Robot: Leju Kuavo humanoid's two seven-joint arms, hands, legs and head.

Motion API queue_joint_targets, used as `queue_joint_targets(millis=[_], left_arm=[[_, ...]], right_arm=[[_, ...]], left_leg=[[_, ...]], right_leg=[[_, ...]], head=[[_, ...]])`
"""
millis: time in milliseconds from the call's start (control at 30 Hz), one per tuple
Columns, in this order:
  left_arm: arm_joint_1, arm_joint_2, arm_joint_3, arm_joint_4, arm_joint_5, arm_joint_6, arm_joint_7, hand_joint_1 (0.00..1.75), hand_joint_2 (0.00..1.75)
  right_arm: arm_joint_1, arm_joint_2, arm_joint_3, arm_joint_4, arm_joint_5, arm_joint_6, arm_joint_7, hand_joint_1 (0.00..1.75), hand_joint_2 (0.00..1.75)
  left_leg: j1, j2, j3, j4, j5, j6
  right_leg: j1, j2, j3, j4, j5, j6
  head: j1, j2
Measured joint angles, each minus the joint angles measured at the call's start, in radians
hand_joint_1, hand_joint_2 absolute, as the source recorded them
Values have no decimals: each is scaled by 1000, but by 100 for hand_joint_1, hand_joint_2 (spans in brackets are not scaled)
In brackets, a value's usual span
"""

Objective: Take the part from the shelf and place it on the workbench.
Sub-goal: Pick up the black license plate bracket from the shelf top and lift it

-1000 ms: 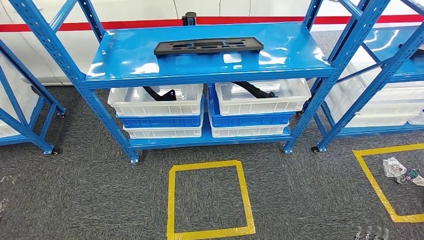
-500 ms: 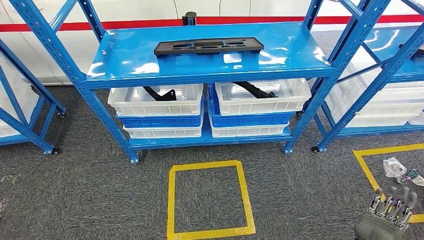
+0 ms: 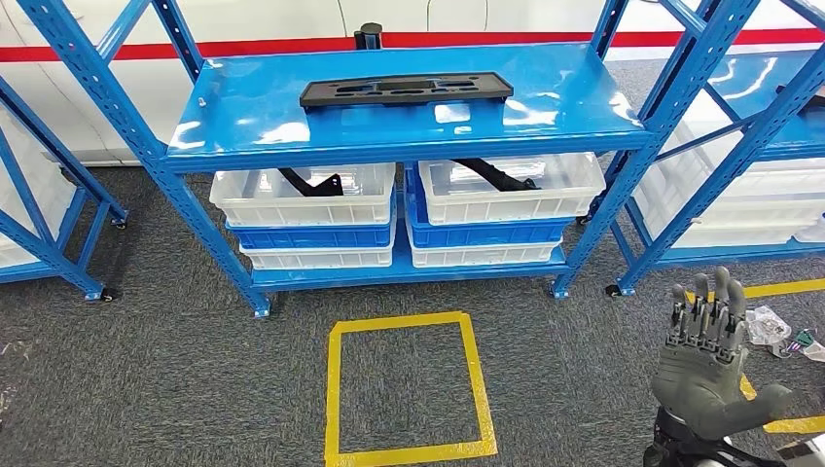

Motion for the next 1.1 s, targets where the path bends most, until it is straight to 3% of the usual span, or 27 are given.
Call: queue_joint_targets(millis=[467, 533, 600, 667, 767, 800, 833, 900, 933, 1000, 1100], left_arm=[[-1, 0, 41, 5, -7, -6, -21, 0, 0], [-1, 1, 53, 8, -7, -8, -26, 0, 0], [-1, 1, 59, 10, -7, -9, -31, 0, 0], [-2, 1, 67, 12, -7, -11, -35, 0, 0], [-3, 1, 79, 17, -7, -19, -42, 0, 0], [-2, 1, 81, 19, -7, -21, -43, 0, 0], [-2, 1, 84, 20, -7, -21, -43, 0, 0], [-2, 1, 89, 23, -7, -22, -44, 0, 0], [-2, 2, 91, 24, -7, -22, -45, 0, 0], [-2, 6, 94, 25, -8, -23, -49, 0, 0], [-2, 9, 96, 26, -10, -26, -53, 0, 0]], right_arm=[[29, -122, 434, -213, 136, -149, -52, 0, 0], [36, -126, 493, -250, 145, -155, -56, 0, 0], [42, -124, 528, -278, 151, -155, -57, 0, 0], [49, -121, 548, -301, 155, -154, -59, 0, 0], [65, -121, 581, -324, 166, -152, -62, 0, 0], [69, -120, 588, -329, 168, -152, -63, 0, 0], [72, -120, 594, -333, 168, -152, -63, 0, 0], [74, -120, 602, -340, 169, -152, -63, 0, 0], [75, -120, 604, -343, 171, -154, -63, 0, 0], [79, -116, 605, -350, 179, -169, -63, 0, 0], [87, -108, 604, -361, 192, -215, -63, 0, 0]], left_leg=[[0, 0, 0, 0, 0, 0], [-2, -1, -1, -1, -3, 7], [3, -5, 15, -26, 2, 21], [13, -10, 39, -58, 15, 31], [17, -20, 46, -65, 18, 30], [19, -25, 47, -65, 16, 27], [21, -30, 50, -63, 13, 22], [27, -38, 56, -55, 1, 8], [28, -41, 57, -46, -10, -2], [27, -46, 56, -31, -31, -19], [31, -43, 59, -21, -45, -27]], right_leg=[[0, 0, 1, 0, 0, 0], [-6, -2, 3, -9, 3, 6], [-8, -1, 12, -18, 4, 15], [-4, 18, -6, 33, -23, 12], [-7, 40, -114, 222, -89, 5], [-9, 41, -138, 253, -90, 12], [-12, 42, -142, 244, -74, 22], [-22, 41, -99, 126, -9, 50], [-25, 42, -73, 65, 17, 57], [-26, 43, -44, 5, 37, 44], [-23, 46, -38, 12, 25, 8]], head=[[0, 0], [0, 0], [-1, 0], [4, 0], [10, 0], [10, 0], [10, 0], [10, 0], [13, 0], [16, 0], [12, 0]])
